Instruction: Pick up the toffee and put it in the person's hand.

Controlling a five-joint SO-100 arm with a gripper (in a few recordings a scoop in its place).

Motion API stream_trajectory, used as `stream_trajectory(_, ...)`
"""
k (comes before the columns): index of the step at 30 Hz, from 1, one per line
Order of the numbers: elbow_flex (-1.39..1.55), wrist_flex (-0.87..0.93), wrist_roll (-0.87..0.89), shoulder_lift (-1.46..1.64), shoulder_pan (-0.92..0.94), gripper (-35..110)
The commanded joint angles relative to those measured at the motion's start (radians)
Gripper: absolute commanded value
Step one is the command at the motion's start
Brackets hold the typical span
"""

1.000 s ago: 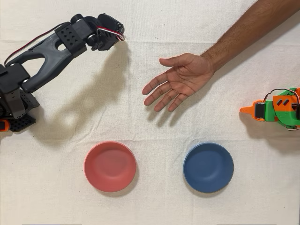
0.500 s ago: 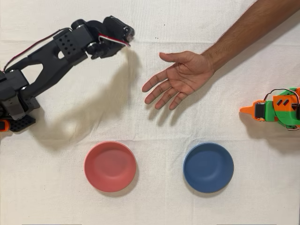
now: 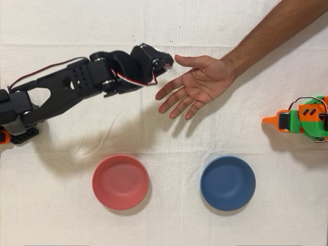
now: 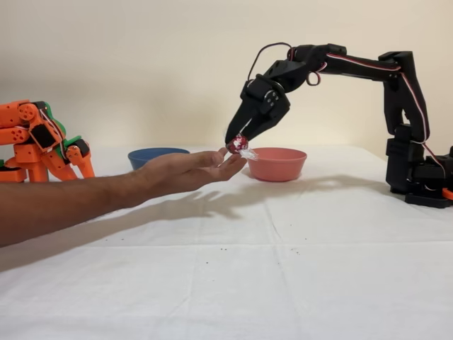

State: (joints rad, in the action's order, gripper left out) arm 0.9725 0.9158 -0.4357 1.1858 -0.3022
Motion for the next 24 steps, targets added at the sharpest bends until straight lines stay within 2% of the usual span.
stream_trajectory(1,-0.035,-0.064,-0.041,0.164,0.037,0)
stream_trajectory(24,0.25,-0.296,-0.117,0.224,0.149,0)
